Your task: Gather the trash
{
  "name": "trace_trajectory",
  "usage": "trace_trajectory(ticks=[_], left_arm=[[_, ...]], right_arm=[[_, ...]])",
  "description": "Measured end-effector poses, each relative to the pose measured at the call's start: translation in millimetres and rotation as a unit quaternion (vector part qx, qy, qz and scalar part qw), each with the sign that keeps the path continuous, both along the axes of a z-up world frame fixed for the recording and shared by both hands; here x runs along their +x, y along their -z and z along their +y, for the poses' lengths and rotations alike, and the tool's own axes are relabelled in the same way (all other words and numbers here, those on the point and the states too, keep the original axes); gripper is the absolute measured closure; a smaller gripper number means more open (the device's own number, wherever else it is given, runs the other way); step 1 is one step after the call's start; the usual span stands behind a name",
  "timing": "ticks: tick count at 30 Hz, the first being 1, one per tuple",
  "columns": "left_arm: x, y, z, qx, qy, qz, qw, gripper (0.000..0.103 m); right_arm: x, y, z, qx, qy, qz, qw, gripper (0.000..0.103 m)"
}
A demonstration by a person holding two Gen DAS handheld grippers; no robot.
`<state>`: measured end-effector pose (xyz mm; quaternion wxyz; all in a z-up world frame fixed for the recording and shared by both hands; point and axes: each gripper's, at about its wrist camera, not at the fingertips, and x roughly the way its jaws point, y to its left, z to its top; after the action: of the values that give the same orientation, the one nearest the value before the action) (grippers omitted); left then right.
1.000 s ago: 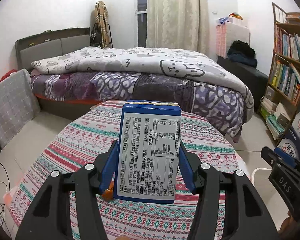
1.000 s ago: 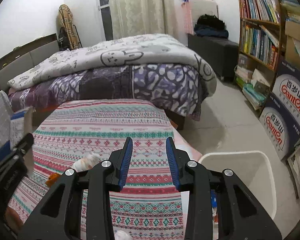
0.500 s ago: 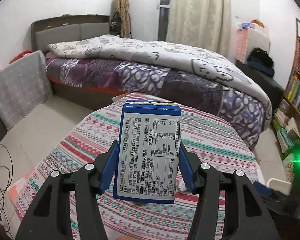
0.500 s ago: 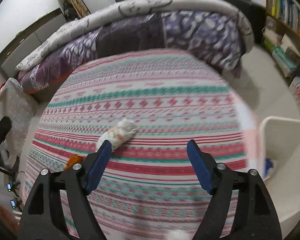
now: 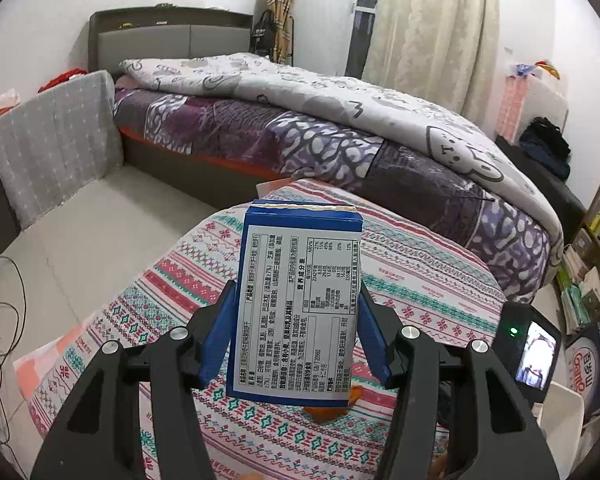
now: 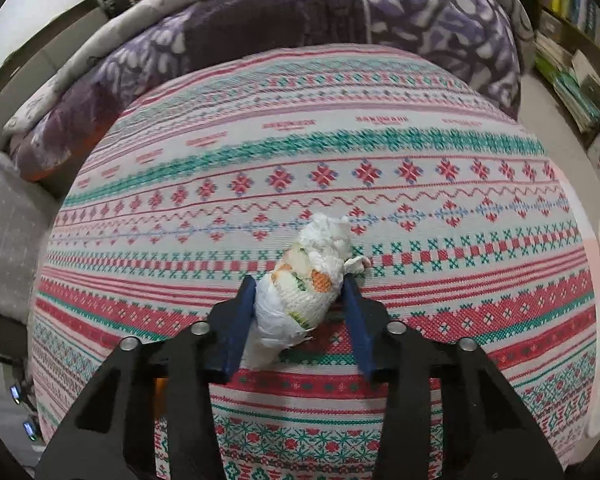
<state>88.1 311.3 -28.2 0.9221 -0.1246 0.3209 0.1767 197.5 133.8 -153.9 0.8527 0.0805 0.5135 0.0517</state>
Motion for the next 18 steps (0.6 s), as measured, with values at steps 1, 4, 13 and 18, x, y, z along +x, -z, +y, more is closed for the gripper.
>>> trace_trajectory(ticks=[1, 4, 13, 18], left_arm=[[0, 1, 3, -0.003, -0.004, 0.001, 1.0000, 0.047], [-1, 2, 6, -0.012, -0.010, 0.001, 0.9999, 0.047], [-4, -7, -13, 0.003, 0.005, -0.014, 0.9999, 0.047], [-6, -12, -31, 0.015, 0.023, -0.022, 0.9994, 0.047]], right_arm=[[-3, -4, 0, -0.002, -0.007, -0.011, 1.000, 0.065], [-12, -21, -5, 0.002, -0.018, -0.042, 0.999, 0.065], [-35, -95, -35, -0.032, -0.046, -0.141, 0.988, 0.065], [-46, -118, -57, -0.042, -0.046, -0.173, 0.983, 0.065]])
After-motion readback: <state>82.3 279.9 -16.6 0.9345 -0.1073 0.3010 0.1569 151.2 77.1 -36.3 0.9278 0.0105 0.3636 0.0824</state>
